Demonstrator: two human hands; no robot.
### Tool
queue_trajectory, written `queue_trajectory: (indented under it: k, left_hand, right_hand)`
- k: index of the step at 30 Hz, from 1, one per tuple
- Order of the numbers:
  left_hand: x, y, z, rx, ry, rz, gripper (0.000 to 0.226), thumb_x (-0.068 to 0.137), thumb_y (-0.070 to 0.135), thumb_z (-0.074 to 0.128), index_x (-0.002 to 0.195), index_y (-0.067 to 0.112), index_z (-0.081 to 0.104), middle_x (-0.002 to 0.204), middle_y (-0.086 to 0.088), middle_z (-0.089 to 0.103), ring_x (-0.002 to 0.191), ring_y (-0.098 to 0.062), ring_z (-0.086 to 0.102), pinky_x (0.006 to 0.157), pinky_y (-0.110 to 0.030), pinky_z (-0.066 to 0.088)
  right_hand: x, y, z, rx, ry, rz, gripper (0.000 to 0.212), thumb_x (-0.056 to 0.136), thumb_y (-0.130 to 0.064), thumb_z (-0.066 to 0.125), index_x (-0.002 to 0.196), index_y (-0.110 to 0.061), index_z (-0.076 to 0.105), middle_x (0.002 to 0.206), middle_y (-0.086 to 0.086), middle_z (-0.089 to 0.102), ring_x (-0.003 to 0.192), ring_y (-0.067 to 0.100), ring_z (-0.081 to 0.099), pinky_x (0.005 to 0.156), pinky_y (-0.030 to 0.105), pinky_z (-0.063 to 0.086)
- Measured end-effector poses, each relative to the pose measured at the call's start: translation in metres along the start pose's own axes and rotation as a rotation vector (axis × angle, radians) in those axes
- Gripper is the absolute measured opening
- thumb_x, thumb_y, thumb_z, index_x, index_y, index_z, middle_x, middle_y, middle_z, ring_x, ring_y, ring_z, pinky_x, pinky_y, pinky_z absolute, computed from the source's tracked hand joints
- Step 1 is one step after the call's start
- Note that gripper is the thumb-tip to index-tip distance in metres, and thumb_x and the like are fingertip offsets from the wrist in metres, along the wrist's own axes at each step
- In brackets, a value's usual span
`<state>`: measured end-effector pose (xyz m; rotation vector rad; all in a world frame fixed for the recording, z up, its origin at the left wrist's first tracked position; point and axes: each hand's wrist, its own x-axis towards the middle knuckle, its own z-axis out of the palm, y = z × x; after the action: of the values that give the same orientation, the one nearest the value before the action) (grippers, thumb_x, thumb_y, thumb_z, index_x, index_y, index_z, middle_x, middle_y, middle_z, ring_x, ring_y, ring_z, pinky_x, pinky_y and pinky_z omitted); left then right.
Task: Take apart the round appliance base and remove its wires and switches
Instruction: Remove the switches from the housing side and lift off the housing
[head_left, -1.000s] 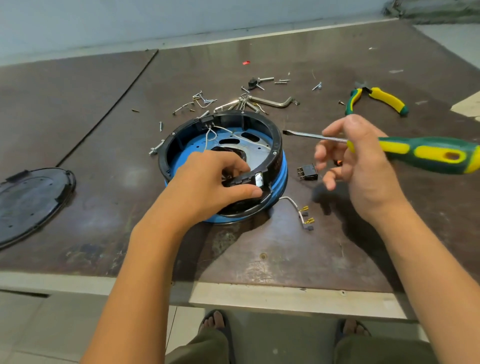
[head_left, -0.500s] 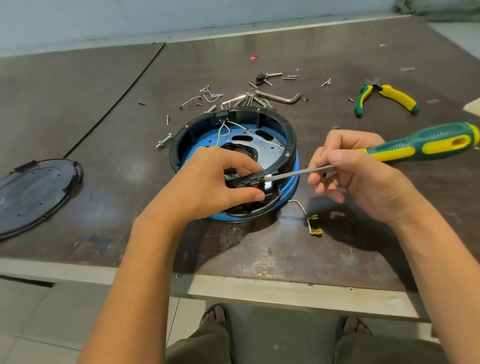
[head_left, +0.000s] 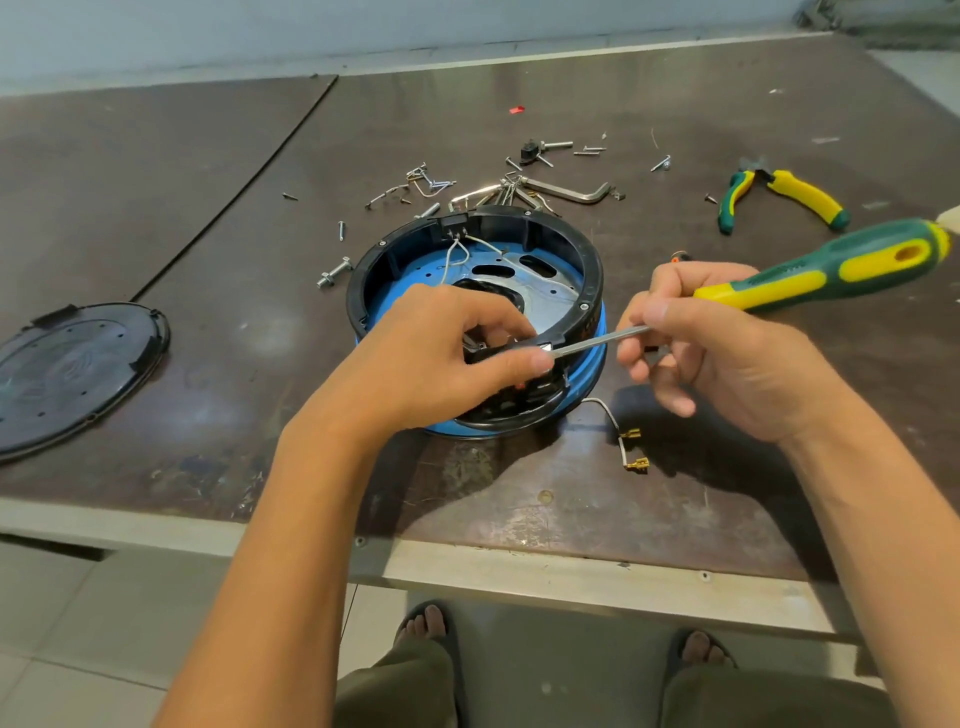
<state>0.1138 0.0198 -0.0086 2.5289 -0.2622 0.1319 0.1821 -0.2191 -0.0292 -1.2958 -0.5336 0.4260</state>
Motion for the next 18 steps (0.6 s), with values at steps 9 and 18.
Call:
queue_trajectory:
  k: [9, 18]
  left_hand:
    - [0.003, 0.004, 0.010, 0.168, 0.129, -0.042, 0.043, 0.104, 0.045, 0.040, 0.084, 0.020, 0.070, 0.066, 0.003, 0.064, 0.066, -0.010, 0.058, 0.068, -0.041, 0.050]
    - [0.005, 0.005, 0.014, 0.255, 0.119, -0.028, 0.044, 0.103, 0.045, 0.040, 0.079, 0.013, 0.060, 0.065, -0.002, 0.058, 0.062, -0.017, 0.054, 0.062, -0.046, 0.048]
  right_hand:
    - [0.007, 0.008, 0.017, 0.217, 0.241, 0.235, 0.030, 0.102, -0.022, 0.050, 0.076, -0.006, 0.055, 0.057, 0.008, 0.056, 0.043, 0.015, 0.048, 0.029, 0.018, 0.031]
    - [0.016, 0.010, 0.020, 0.268, 0.319, 0.328, 0.035, 0.100, -0.023, 0.052, 0.067, -0.010, 0.054, 0.053, 0.008, 0.054, 0.039, 0.015, 0.045, 0.026, 0.015, 0.025]
